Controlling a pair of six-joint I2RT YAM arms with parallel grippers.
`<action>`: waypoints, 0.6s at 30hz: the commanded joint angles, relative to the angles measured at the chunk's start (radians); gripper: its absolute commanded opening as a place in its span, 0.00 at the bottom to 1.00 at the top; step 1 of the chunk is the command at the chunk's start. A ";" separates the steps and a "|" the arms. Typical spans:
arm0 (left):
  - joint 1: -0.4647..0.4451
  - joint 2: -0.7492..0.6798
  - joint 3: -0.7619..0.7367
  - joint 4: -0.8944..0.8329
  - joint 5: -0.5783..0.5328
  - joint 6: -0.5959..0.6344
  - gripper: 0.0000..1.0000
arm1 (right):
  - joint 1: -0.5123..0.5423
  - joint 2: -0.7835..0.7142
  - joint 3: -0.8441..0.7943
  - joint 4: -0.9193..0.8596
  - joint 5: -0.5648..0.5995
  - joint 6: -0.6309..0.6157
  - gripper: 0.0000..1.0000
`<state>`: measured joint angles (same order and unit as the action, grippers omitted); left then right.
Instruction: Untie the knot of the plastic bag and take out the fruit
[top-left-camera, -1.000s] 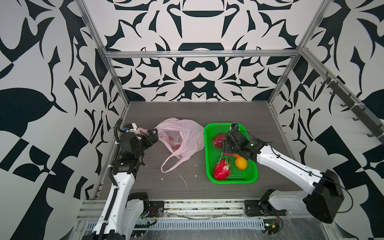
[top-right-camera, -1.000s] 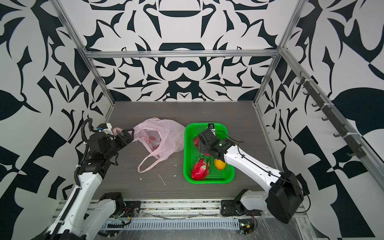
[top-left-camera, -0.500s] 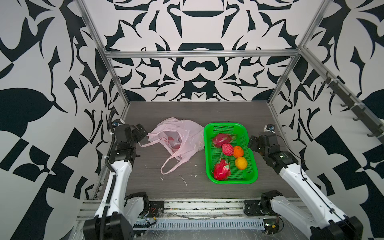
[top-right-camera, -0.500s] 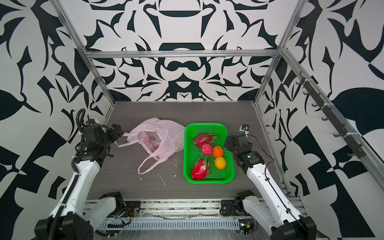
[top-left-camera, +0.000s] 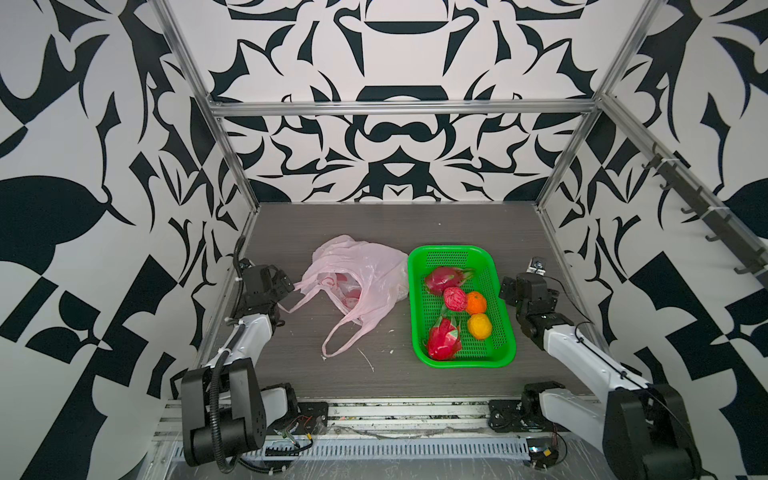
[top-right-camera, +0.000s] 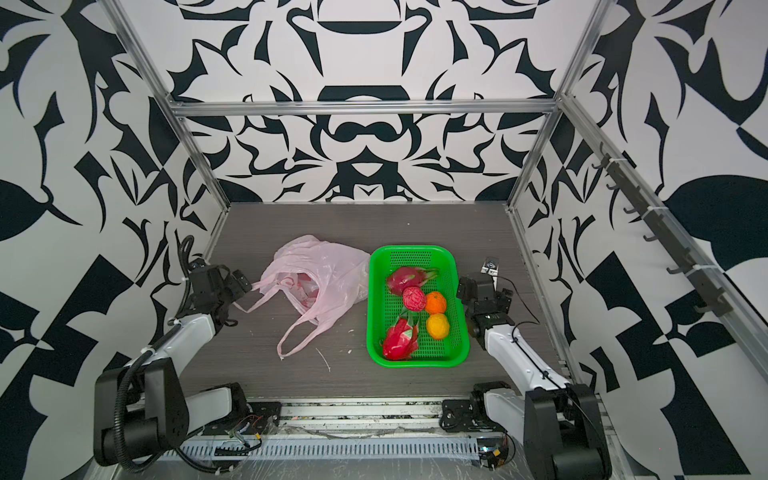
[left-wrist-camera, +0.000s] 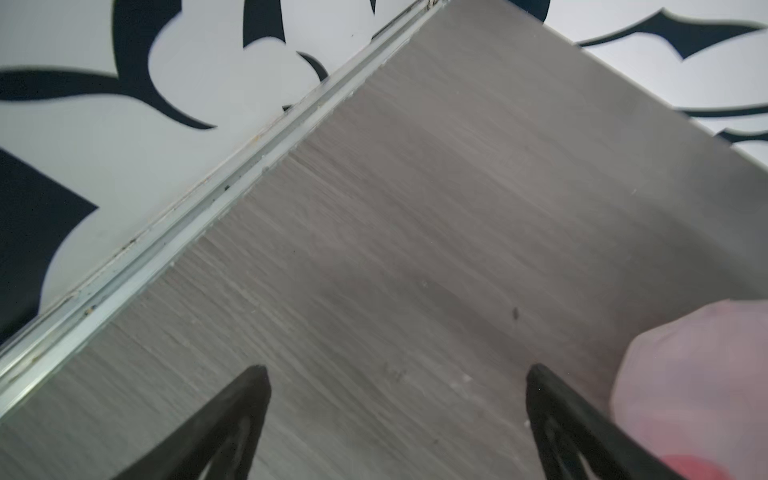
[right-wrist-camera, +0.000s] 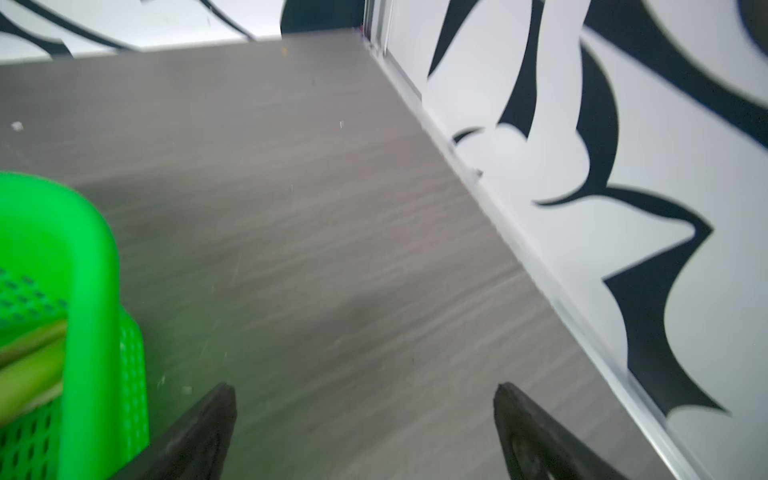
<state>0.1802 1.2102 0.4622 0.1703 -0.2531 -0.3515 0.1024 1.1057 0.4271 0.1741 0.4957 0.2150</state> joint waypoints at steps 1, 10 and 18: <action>0.001 -0.020 -0.071 0.255 0.013 0.063 1.00 | 0.005 0.082 -0.053 0.216 0.017 -0.106 1.00; -0.060 0.022 -0.120 0.386 0.130 0.123 0.99 | 0.004 0.306 -0.036 0.558 -0.202 -0.177 1.00; -0.122 0.057 -0.197 0.660 0.227 0.195 0.99 | 0.003 0.441 -0.120 0.824 -0.226 -0.197 0.99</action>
<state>0.0673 1.2533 0.2882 0.6613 -0.0837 -0.1978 0.0998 1.5196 0.3622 1.0203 0.3111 0.0750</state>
